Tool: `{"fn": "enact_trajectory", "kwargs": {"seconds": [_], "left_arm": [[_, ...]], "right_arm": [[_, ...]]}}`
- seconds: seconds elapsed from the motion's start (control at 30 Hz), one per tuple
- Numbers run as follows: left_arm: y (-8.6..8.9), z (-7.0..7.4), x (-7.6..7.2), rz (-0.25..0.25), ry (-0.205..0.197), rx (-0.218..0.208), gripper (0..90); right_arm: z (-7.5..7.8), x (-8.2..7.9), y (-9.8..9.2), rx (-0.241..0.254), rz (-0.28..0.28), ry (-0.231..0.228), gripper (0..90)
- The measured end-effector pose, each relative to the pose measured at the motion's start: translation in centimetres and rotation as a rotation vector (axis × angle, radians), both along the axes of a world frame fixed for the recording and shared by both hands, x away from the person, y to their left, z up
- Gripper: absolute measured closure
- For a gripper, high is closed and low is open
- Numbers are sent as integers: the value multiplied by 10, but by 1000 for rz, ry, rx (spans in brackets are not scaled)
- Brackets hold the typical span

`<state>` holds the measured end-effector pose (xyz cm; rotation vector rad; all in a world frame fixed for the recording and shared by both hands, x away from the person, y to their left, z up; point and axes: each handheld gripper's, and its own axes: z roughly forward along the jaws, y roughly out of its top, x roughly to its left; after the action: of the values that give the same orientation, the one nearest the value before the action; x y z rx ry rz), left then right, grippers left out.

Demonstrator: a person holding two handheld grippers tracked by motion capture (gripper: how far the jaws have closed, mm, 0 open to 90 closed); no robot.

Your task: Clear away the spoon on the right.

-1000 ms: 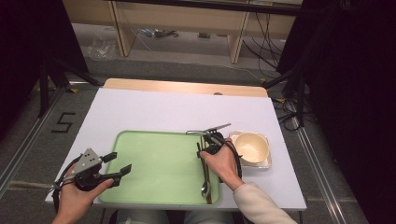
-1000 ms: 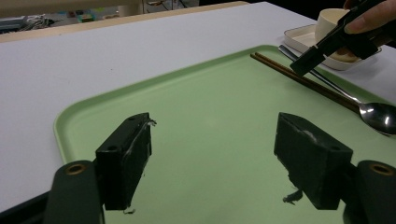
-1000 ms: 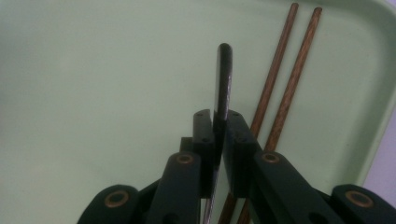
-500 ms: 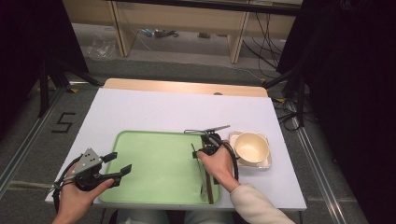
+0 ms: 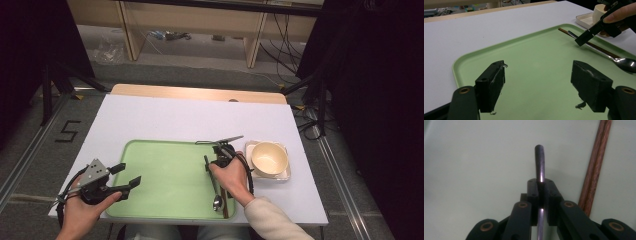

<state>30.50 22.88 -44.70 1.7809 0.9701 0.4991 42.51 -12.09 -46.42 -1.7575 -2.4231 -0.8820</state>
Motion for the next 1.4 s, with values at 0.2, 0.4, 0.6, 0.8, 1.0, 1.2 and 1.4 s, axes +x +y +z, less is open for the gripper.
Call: {"fn": "enact_trajectory", "kwargs": {"seconds": [0.2,0.4,0.6,0.8,1.0,1.2,1.4], "left_arm": [[0,0,0,-1,1,1,272],[0,0,0,3,3,-3,272],[0,0,0,-2,0,2,272],[0,0,0,-2,0,1,272],[0,0,0,-2,0,0,272],[0,0,0,-1,0,1,272],[0,0,0,-2,-2,-1,272]], "right_arm": [[2,1,-2,-9,8,-28,808],[7,-1,0,-12,4,4,804],[5,0,-2,-52,6,42,841],[3,3,-7,-33,-3,29,788],[11,2,-7,-23,-39,34,807],[17,1,-13,-53,0,16,878],[20,-2,-15,-69,2,43,899]]}}
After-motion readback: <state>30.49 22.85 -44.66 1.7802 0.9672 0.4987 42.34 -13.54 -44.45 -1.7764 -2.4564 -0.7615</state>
